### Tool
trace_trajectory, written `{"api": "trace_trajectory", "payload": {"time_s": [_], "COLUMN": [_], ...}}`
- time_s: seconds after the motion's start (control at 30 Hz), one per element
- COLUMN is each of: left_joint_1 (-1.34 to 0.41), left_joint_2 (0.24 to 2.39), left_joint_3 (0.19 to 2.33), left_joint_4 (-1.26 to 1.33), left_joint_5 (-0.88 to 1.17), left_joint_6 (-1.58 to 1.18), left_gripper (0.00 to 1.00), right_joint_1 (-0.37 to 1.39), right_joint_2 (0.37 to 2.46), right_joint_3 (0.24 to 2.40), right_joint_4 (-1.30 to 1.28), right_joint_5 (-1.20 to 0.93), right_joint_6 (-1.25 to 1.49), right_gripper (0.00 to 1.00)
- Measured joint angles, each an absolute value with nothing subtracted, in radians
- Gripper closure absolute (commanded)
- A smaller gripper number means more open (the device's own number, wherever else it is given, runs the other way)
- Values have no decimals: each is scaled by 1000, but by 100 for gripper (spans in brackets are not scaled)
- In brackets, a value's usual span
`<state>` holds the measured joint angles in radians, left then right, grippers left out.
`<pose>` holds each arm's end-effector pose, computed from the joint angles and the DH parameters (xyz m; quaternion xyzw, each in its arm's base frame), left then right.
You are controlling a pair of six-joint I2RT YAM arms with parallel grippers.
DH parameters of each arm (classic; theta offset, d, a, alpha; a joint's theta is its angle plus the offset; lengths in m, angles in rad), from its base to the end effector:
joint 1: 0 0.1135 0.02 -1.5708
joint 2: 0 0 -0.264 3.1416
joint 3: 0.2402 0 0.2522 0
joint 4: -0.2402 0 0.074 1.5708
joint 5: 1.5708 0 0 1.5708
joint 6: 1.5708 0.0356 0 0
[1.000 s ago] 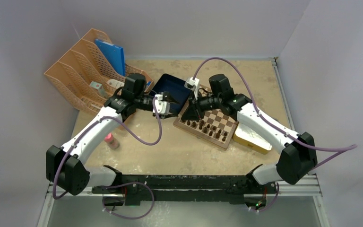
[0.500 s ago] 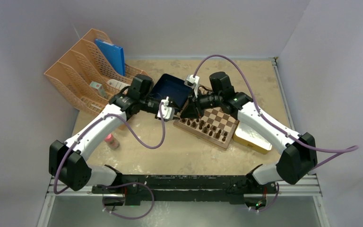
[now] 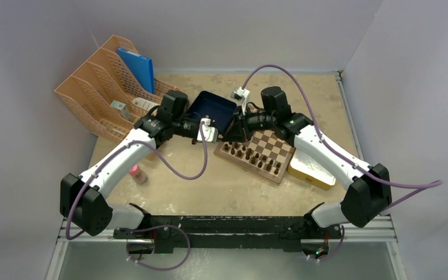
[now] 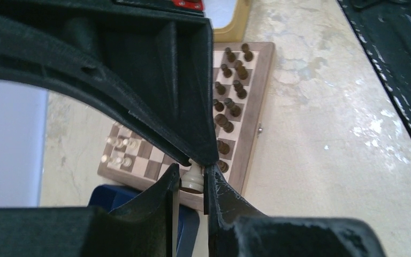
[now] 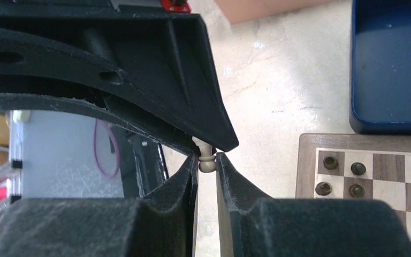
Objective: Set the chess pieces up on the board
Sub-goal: Place the chess piece on the chessboard.
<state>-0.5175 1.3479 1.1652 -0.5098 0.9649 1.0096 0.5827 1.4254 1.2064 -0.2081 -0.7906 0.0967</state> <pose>0.2341 -0.1669 0.3253 0.6969 0.4428 -0.3155 0.4676 0.2566 0.1994 0.3390 -0.3890 0.7031 0.4717 0.3630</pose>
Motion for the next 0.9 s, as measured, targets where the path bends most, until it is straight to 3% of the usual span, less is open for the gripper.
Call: {"api": "trace_trajectory", "payload": {"time_s": [0.43,0.73,0.8,0.9], "left_joint_1": [-518,-517,-518,-519], "left_joint_2": [1253,1249,1249,1249], "left_joint_3": [1085,1080,1069,1053], "left_joint_4": [-144,-18,4,24], "left_joint_5": [802,717,709,699], "left_joint_6": [558,300,269,239], "left_gripper": [100,100,91,64], "right_joint_1": [540,532,532,532], "right_joint_2": [1309,1303,1298,1293], "right_joint_3": [1035,1001,983,965], "right_joint_4": [253,410,438,447], "right_joint_5": [-705,-638,-627,-612], "right_joint_6": [530,684,715,741], "right_gripper": [86,88,89,89]}}
